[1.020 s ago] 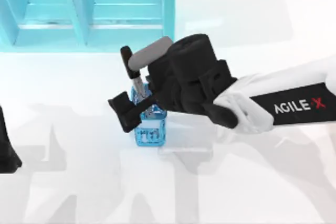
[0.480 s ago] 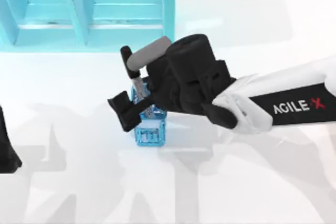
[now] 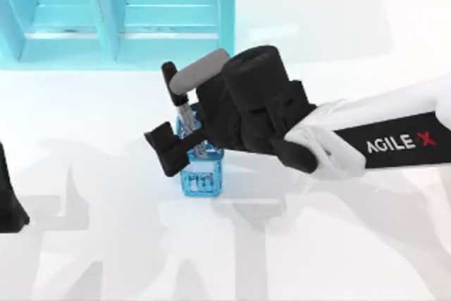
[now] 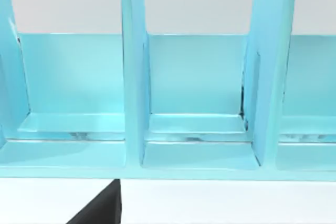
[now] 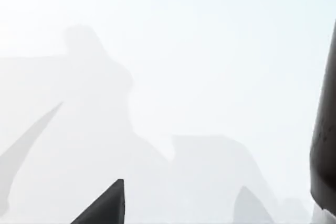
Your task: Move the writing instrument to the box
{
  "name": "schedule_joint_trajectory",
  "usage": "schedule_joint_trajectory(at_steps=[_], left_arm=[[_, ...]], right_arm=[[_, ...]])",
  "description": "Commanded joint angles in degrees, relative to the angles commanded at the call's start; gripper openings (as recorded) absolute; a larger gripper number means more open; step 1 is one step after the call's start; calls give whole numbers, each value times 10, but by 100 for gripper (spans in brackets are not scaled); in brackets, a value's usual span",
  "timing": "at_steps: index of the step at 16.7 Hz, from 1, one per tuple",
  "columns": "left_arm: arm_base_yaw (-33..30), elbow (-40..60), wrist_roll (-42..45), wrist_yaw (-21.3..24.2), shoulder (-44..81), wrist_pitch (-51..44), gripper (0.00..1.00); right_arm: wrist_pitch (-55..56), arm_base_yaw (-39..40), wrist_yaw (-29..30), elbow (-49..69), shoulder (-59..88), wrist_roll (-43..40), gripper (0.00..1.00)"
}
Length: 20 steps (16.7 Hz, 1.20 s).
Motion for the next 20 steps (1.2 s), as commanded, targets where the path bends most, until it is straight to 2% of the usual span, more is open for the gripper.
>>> schedule_joint_trajectory(at_steps=[8,16,20], left_arm=[[0,0,0,0,0,0,100],[0,0,0,0,0,0,100],[0,0,0,0,0,0,100]], right_arm=[[-21,-14,-16,1,-24,-7,0],[-271,-152,-131,-3,-249,-89,0],[-332,-194,-168,-6,-308,-115,0]])
